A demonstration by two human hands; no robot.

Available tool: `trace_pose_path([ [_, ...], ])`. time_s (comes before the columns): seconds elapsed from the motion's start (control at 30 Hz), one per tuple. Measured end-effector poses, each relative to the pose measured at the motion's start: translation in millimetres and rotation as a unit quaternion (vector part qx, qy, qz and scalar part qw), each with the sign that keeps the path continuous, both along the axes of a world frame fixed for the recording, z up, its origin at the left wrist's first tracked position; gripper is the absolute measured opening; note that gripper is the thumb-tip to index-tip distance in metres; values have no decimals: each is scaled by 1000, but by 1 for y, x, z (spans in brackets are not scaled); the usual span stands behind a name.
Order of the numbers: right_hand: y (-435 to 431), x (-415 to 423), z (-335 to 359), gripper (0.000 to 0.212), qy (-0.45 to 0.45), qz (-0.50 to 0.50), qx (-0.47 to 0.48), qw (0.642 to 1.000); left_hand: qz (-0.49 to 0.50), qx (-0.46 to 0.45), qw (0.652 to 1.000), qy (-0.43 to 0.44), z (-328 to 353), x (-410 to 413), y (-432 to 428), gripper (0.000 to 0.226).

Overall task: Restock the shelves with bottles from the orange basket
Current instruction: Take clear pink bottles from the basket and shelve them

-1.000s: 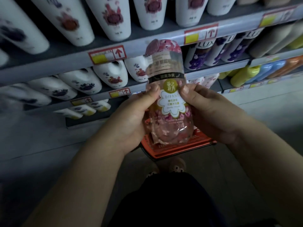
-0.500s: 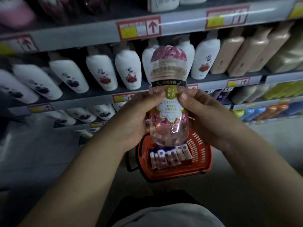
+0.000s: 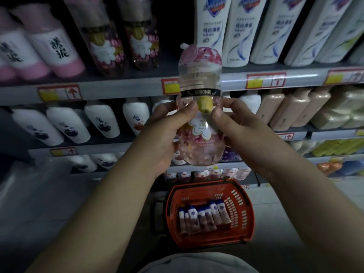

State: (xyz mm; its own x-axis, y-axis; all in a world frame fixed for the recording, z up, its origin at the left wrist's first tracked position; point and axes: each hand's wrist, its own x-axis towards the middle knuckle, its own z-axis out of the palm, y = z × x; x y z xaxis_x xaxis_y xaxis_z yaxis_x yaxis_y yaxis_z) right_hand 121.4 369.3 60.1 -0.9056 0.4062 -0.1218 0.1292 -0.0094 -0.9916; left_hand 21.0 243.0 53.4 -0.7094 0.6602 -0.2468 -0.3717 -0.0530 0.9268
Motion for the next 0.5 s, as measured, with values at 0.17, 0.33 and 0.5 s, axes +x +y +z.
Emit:
trace_pose_path([
  [0.17, -9, -39, 22, 41, 30, 5, 110, 993, 76, -2, 994, 84, 18, -29, 1, 48],
  [0.33, -10, -89, 35, 37, 81, -79, 175, 978, 98, 39, 969, 222, 35, -75, 13, 7],
  [0.5, -5, -133, 38, 51, 124, -173, 231, 949, 111, 39, 956, 268, 43, -117, 27, 32],
])
